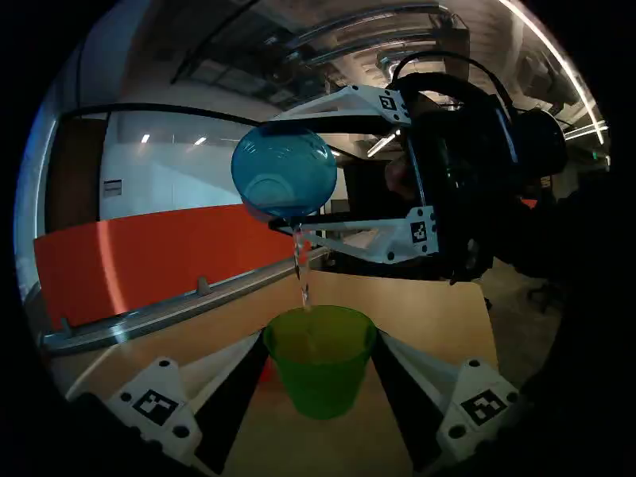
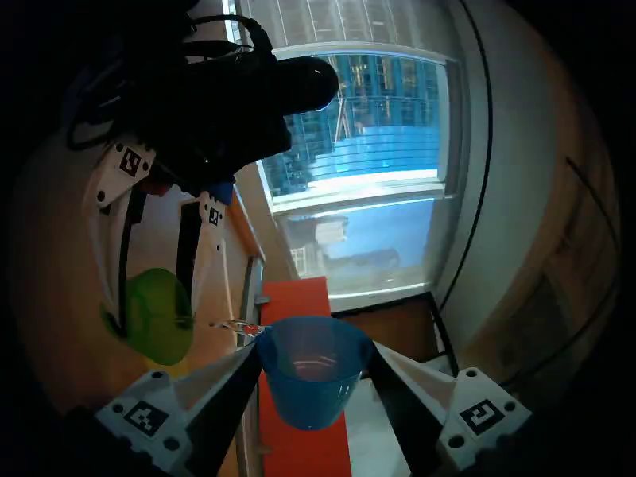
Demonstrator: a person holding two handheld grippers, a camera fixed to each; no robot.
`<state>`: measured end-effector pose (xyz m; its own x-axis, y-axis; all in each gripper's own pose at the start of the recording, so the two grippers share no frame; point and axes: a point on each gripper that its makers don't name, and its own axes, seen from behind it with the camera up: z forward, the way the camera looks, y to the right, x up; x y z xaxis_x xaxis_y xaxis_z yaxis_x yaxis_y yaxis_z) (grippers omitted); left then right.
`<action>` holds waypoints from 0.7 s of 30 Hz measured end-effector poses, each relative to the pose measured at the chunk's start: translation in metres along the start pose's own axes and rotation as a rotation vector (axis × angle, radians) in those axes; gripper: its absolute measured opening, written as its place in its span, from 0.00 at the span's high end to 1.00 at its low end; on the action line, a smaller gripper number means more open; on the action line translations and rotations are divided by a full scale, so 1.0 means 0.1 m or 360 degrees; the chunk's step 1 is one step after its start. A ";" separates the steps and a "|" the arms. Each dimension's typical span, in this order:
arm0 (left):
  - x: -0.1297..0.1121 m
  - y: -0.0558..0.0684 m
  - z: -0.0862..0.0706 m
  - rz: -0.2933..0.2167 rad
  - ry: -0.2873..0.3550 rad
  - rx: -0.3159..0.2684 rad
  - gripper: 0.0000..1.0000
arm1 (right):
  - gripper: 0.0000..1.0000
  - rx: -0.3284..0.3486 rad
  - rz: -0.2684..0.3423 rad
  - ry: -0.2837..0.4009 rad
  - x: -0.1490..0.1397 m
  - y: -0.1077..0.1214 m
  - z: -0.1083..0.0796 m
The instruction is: Pour water
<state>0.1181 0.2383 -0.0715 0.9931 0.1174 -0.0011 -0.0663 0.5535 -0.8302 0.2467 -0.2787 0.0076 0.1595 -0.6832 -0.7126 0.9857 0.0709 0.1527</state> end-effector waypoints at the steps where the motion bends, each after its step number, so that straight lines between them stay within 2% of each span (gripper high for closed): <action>1: 0.00 0.00 0.00 0.0000 0.0000 0.0000 0.12 | 0.08 -0.0001 -0.0007 0.0002 0.01 0.00 0.00; 21: 0.04 0.01 0.00 0.0008 0.0008 0.0007 0.12 | 0.08 -0.0024 -0.0171 -0.0004 0.13 0.08 0.02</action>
<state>0.1216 0.2392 -0.0719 0.9932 0.1163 -0.0080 -0.0719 0.5564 -0.8278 0.2570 -0.2886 0.0010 0.0529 -0.6891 -0.7227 0.9978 0.0080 0.0654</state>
